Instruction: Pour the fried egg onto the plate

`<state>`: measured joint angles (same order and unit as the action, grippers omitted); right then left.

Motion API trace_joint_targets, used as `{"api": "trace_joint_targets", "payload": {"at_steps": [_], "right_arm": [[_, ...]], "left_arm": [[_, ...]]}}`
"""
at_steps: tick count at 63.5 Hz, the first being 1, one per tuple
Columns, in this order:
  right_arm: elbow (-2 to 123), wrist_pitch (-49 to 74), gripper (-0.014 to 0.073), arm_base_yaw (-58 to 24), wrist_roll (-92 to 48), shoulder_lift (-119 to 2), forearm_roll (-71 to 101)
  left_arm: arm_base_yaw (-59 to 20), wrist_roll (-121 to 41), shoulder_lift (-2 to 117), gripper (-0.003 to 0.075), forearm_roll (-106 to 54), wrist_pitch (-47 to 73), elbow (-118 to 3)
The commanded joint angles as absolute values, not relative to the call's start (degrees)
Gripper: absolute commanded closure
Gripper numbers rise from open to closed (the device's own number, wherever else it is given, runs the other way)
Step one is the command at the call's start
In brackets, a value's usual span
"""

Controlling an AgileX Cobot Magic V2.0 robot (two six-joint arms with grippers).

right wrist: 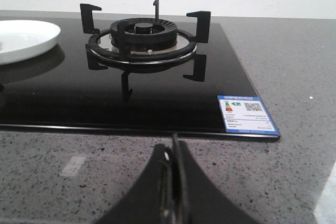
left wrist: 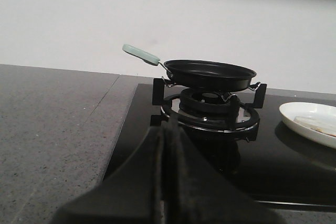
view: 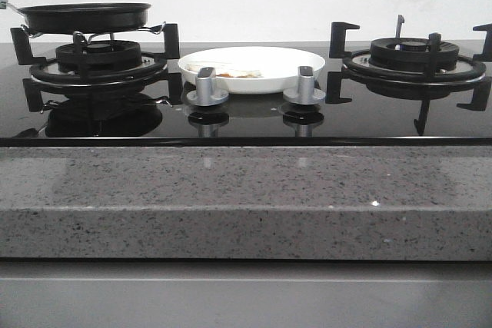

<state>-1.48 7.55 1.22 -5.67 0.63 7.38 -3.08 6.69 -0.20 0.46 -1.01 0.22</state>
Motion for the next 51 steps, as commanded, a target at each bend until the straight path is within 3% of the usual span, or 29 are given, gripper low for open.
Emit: {"api": "trace_joint_targets", "payload": {"at_steps": [1,13,51], "right_arm": [[-1.2,1.4,0.0663,1.5,-5.5,1.6,6.9],[-1.2,-1.5,0.0663,1.5,1.4,1.6,1.1],[-1.2,-1.7,0.0663,1.5,1.4,1.6,1.1]], "left_arm": [[-2.8,7.2,-1.2,0.0741,0.6,-5.8,0.6],[-2.8,7.2,-1.2,0.0741,0.6,-5.8,0.6],[-2.8,7.2,-1.2,0.0741,0.6,-5.8,0.6]]}}
